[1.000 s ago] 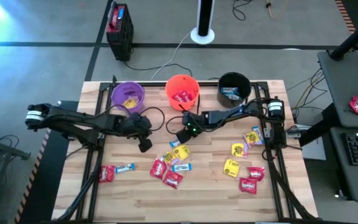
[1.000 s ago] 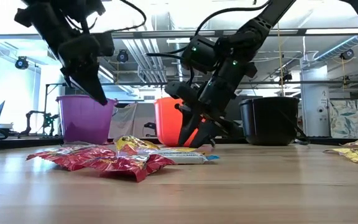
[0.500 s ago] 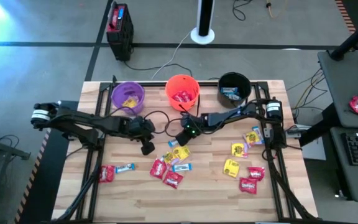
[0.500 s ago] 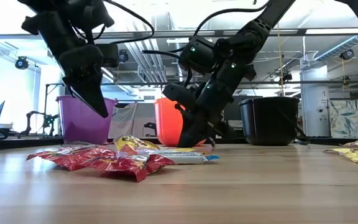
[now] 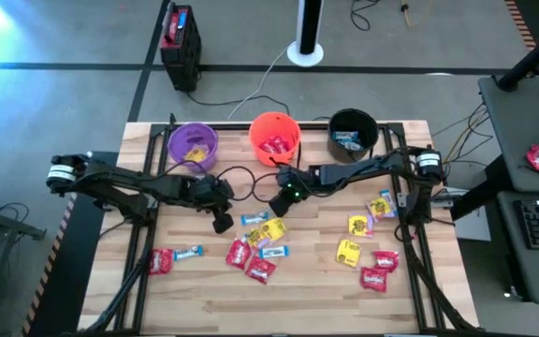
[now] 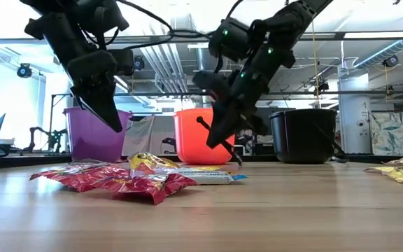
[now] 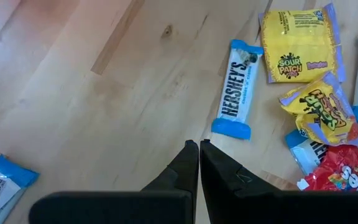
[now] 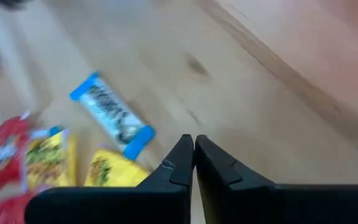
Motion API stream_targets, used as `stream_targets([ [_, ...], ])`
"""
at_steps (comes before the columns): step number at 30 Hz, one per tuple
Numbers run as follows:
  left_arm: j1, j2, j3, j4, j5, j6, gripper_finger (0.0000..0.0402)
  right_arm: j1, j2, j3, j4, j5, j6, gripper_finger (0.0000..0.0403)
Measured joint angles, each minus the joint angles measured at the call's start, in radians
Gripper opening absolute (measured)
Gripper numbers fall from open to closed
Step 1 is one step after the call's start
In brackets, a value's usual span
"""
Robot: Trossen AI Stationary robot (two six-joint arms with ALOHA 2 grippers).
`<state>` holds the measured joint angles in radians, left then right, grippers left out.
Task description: Sort candy by brand, put in halloween buckets
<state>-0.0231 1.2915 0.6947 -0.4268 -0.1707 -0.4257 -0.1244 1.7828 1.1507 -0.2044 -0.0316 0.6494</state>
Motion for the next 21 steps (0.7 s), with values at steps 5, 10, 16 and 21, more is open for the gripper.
stream_targets([
  [5, -0.003, 0.003, -0.021, 0.054, 0.118, 0.239, 0.0, 0.006, -0.029, 0.001, -0.006, -0.093, -0.357, 0.0009],
  [10, -0.008, 0.024, -0.171, 0.398, 0.263, 0.549, 0.0, 0.018, 0.0, -0.032, 0.091, -0.051, -0.542, 0.0009],
  [16, -0.008, 0.118, -0.233, 0.547, 0.136, 0.547, 0.0, 0.022, 0.065, -0.079, 0.323, -0.027, -0.504, 0.0009],
  [21, -0.008, 0.225, -0.18, 0.548, 0.106, 0.502, 0.0, 0.025, 0.09, -0.08, 0.359, -0.02, -0.537, 0.0011],
])
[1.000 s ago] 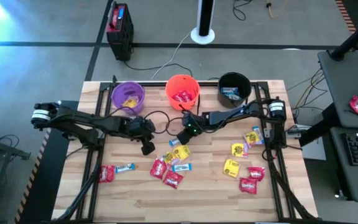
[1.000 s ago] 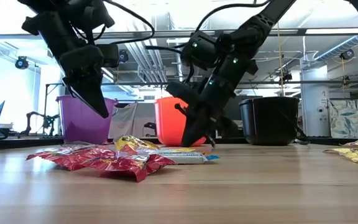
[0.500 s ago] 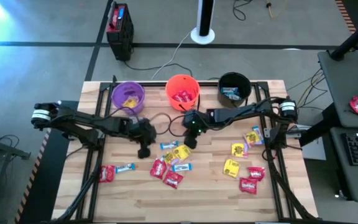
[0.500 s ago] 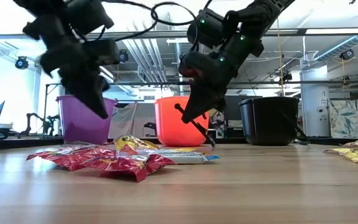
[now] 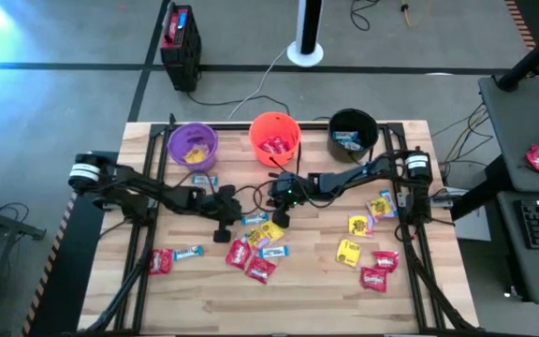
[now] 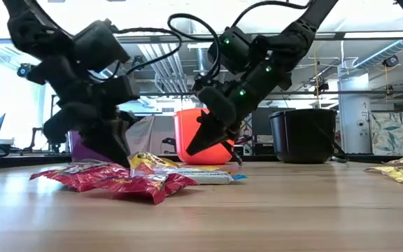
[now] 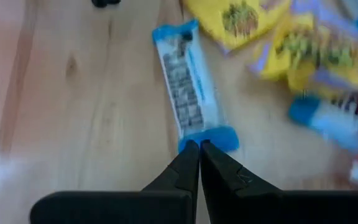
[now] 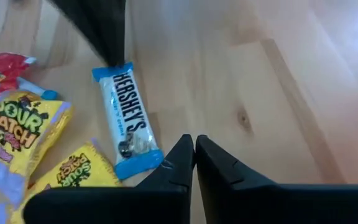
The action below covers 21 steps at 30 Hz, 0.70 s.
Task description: Sort candy by brand, put in halloween buckets
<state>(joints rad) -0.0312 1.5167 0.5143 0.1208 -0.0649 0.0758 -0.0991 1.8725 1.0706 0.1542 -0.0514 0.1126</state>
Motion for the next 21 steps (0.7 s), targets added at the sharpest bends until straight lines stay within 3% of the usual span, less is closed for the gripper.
stream_targets([
  [4, -0.001, 0.073, 0.061, 0.016, 0.001, 0.004, 0.0, 0.003, -0.01, 0.002, -0.036, -0.02, -0.008, 0.0033],
  [9, -0.001, 0.117, 0.063, 0.048, -0.008, -0.037, 0.0, 0.007, -0.01, 0.002, -0.051, -0.117, 0.044, 0.0098],
  [16, -0.001, 0.116, 0.002, 0.117, -0.027, -0.068, 0.0, 0.014, -0.01, 0.002, -0.053, -0.067, -0.044, 0.0194],
  [21, -0.001, 0.117, -0.048, 0.206, -0.041, -0.096, 0.0, 0.014, 0.021, 0.002, -0.018, -0.061, -0.077, 0.022],
])
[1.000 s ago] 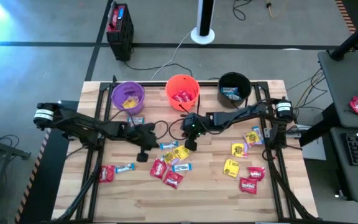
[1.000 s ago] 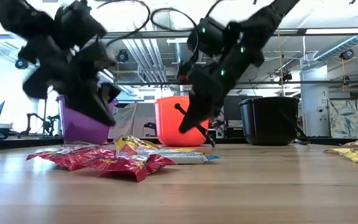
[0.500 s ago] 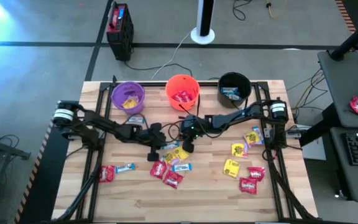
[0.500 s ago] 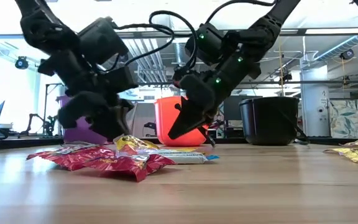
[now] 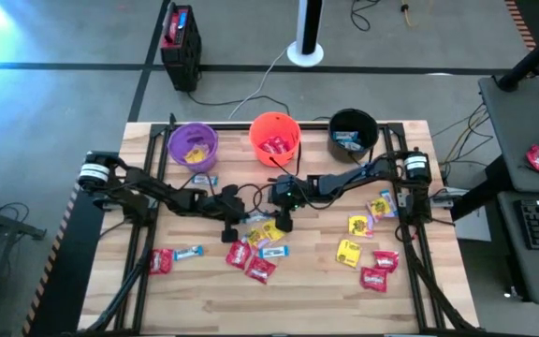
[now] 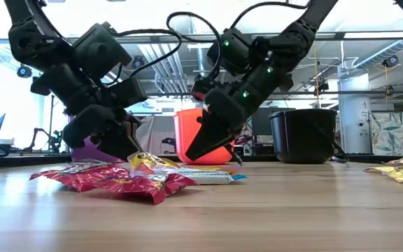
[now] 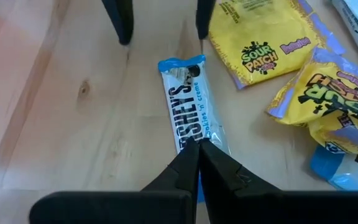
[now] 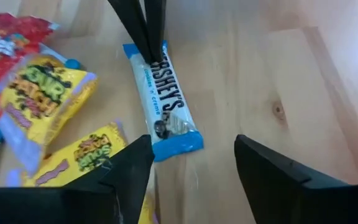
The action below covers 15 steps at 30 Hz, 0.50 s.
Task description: Sort candy by brand, put in halloween buckets
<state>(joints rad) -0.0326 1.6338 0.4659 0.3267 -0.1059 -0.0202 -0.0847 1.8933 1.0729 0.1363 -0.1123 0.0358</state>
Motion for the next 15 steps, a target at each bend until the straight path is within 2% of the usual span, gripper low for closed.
stream_targets([
  [6, 0.0, 0.008, -0.008, 0.017, -0.013, -0.015, 0.0, 0.005, 0.078, 0.001, 0.097, 0.0, 0.004, 0.0221],
  [11, 0.0, 0.04, -0.011, 0.056, -0.027, -0.017, 0.0, 0.006, 0.119, 0.013, 0.101, 0.001, -0.051, 0.022],
  [15, 0.001, 0.051, -0.014, 0.097, -0.027, -0.016, 0.0, 0.006, 0.152, 0.021, 0.102, 0.002, -0.072, 0.0195],
])
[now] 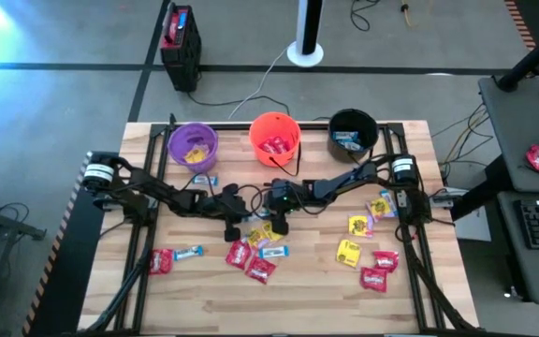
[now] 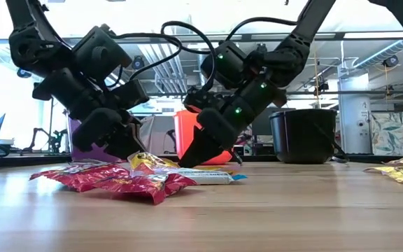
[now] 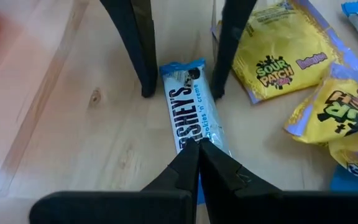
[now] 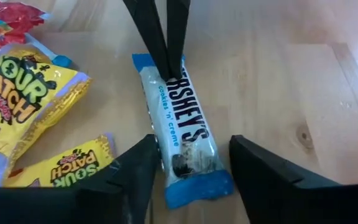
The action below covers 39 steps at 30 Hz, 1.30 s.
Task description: Sort candy by brand, put in halloween buckets
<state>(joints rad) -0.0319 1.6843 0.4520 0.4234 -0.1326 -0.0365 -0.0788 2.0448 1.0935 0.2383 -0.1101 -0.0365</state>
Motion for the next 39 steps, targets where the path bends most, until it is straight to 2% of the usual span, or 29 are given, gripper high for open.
stream_targets([
  [10, -0.001, -0.003, 0.0, 0.004, 0.018, -0.011, 0.0, -0.002, 0.062, 0.0, -0.035, -0.014, 0.0, 0.0037],
  [13, 0.0, -0.017, 0.013, -0.016, 0.019, -0.026, 0.0, -0.002, 0.05, 0.0, -0.044, -0.02, 0.001, 0.0012],
  [22, 0.0, -0.036, 0.057, -0.063, 0.012, -0.025, 0.0, -0.004, -0.004, -0.003, -0.06, -0.029, 0.016, 0.0006],
  [30, 0.002, -0.178, 0.125, -0.343, -0.01, 0.037, 0.0, -0.002, -0.02, -0.002, -0.055, -0.025, 0.093, 0.0007],
  [36, 0.001, -0.252, 0.099, -0.341, 0.11, 0.071, 0.0, 0.0, -0.041, -0.003, -0.055, 0.002, 0.09, 0.0007],
  [39, 0.001, -0.242, 0.09, -0.344, 0.123, 0.066, 0.0, 0.0, -0.048, 0.0, -0.058, 0.023, 0.088, 0.0008],
])
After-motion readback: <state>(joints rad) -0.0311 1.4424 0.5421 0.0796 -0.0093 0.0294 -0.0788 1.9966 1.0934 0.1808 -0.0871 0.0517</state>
